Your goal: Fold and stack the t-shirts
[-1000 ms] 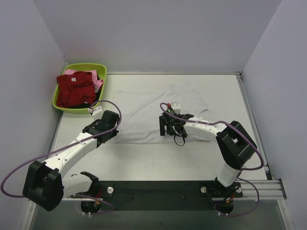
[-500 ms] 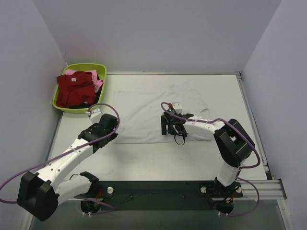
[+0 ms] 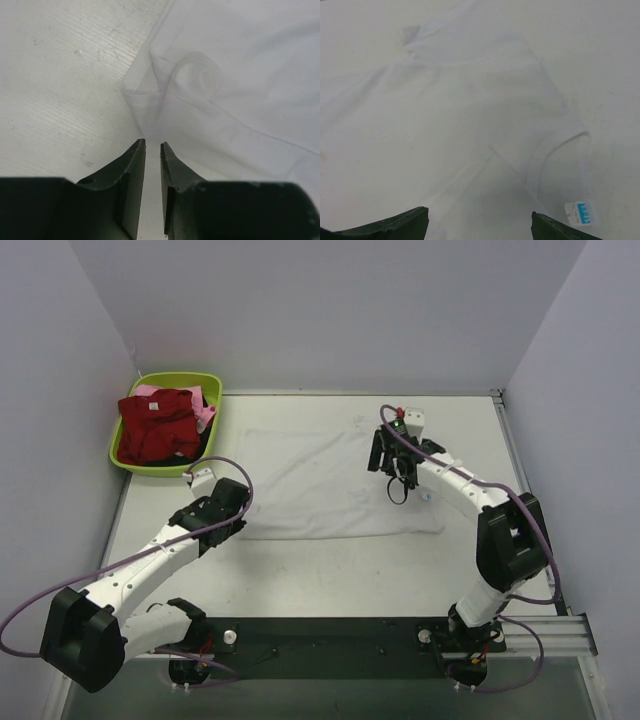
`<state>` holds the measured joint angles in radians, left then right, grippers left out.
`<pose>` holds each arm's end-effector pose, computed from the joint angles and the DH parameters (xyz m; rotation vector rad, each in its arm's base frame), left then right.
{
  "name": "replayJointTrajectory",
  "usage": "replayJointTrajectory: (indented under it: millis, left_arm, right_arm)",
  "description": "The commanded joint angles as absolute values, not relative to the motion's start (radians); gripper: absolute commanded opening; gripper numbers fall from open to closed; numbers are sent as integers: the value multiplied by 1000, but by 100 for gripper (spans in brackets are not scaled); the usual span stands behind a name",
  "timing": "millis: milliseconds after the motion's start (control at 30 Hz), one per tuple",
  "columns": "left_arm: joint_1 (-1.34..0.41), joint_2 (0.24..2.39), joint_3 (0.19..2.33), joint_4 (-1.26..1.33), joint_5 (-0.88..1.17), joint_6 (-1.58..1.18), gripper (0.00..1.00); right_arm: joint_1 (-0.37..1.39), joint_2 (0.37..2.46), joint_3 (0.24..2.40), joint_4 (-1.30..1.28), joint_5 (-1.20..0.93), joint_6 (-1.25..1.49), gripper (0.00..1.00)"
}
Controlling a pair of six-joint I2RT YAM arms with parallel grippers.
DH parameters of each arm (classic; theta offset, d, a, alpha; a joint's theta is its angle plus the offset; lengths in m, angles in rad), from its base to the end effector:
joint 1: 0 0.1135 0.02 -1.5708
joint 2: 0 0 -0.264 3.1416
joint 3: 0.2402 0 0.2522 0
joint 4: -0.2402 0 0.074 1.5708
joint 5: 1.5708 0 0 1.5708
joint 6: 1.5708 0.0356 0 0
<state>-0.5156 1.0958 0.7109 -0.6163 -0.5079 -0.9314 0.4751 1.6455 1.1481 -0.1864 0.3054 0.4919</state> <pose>0.1873 -0.0863 0.2234 -0.6712 2.3018 0.0017 0.3315 0.1585 0.2444 0.1808 2.2165 0.1876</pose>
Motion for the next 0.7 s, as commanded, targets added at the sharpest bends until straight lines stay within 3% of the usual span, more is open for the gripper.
replayJointTrajectory:
  millis: [0,67,200,333,667]
  left_arm:
    - [-518,1126,747,-572,-542,-917,29]
    - [-518,1137,752,-569,-538,-910,29]
    - [-518,1131,755,-552,-529,-904,46]
    - [-517,1120,750,-534,-515,-900,51]
    - [-512,1141,752,-517,-509,-900,52]
  right_arm:
    - [384,1748,1249,-245,282,471,82]
    - [350,1781,1294,-245,261,466,82]
    - [322,1879,1367,-262,212,460,80]
    - [321,1930,1393,-262,172,463,73]
    - [321,1999,1414,-241,149,463,63]
